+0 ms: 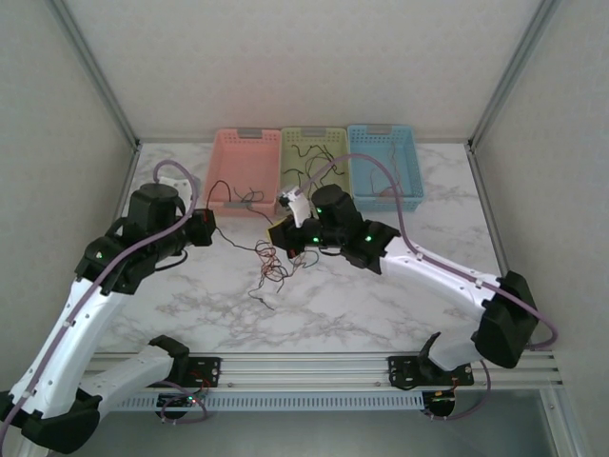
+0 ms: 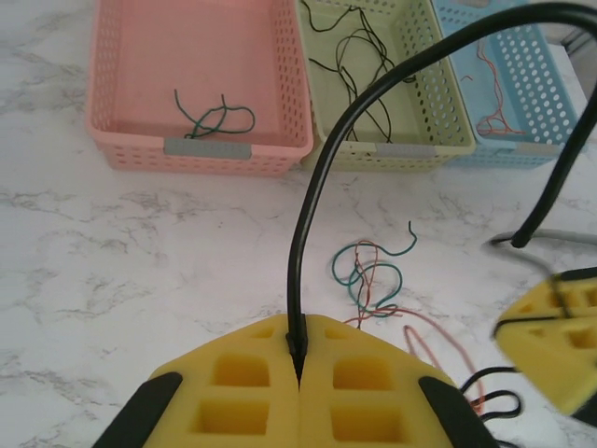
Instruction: Untangle the cables
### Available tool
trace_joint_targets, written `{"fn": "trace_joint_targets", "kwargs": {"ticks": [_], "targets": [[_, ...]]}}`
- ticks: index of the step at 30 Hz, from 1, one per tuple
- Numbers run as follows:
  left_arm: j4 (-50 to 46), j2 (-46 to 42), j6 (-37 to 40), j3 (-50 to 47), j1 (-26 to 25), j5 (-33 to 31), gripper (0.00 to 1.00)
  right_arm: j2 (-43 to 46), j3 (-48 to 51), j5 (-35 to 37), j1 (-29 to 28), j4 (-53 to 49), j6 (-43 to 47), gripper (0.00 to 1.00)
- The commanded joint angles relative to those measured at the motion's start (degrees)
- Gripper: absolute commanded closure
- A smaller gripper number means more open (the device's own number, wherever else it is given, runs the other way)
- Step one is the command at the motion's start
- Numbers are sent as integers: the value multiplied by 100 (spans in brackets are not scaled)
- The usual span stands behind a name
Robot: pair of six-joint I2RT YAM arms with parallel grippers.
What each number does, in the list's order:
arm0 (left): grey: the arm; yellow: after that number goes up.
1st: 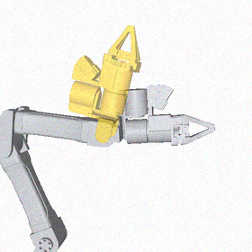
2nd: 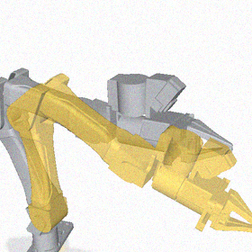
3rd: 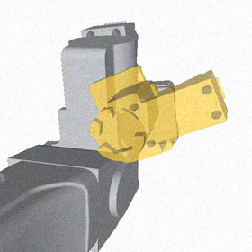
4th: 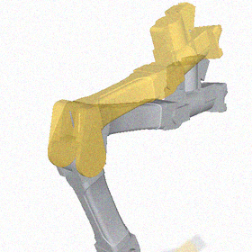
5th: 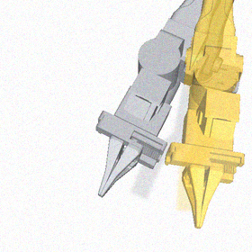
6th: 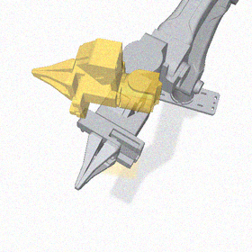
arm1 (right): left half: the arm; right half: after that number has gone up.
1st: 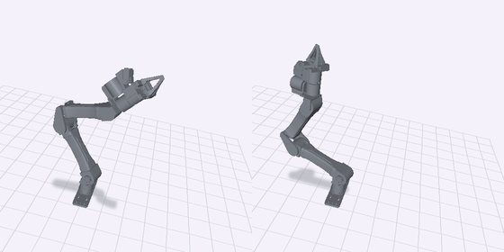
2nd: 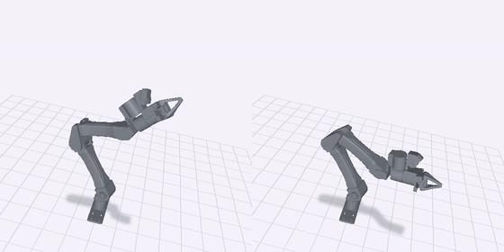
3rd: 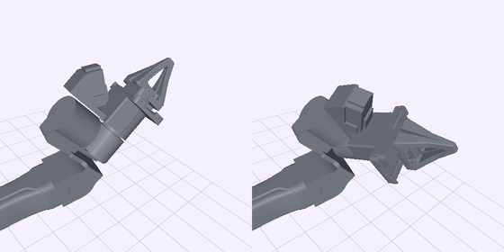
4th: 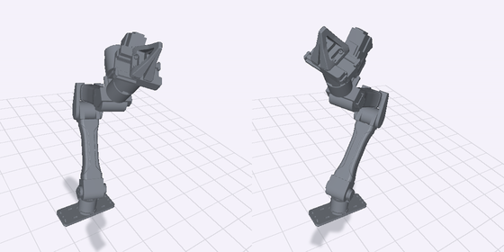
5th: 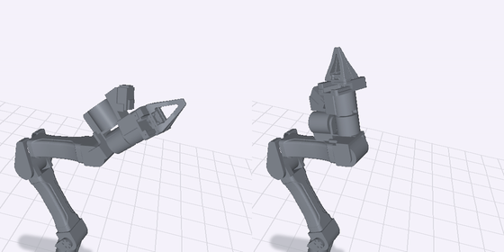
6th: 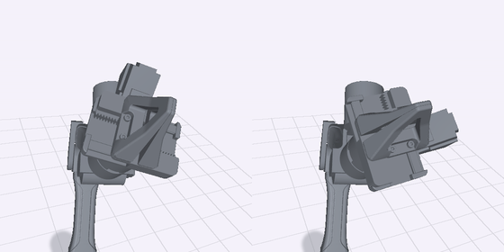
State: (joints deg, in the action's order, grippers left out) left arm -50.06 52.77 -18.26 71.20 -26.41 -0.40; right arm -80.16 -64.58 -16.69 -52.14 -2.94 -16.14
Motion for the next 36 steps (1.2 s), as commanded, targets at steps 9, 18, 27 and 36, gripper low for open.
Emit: {"fn": "trace_joint_targets", "kwargs": {"ticks": [9, 18, 27, 36], "targets": [[-219, -710, -195, -459, 31, -192, 100, 1421, 1271, 2266, 725, 593, -1084, 100], [-308, -1140, -151, -721, 40, -67, 100, 2096, 1737, 3393, 1135, 310, -1657, 100], [-715, -1113, -154, -704, 40, -1154, 100, 2518, 1827, 3453, 1522, -233, -1973, 100], [-575, -981, -116, -634, 40, -1244, 100, 2601, 1836, 2946, 1850, -416, -2052, 100]]}}
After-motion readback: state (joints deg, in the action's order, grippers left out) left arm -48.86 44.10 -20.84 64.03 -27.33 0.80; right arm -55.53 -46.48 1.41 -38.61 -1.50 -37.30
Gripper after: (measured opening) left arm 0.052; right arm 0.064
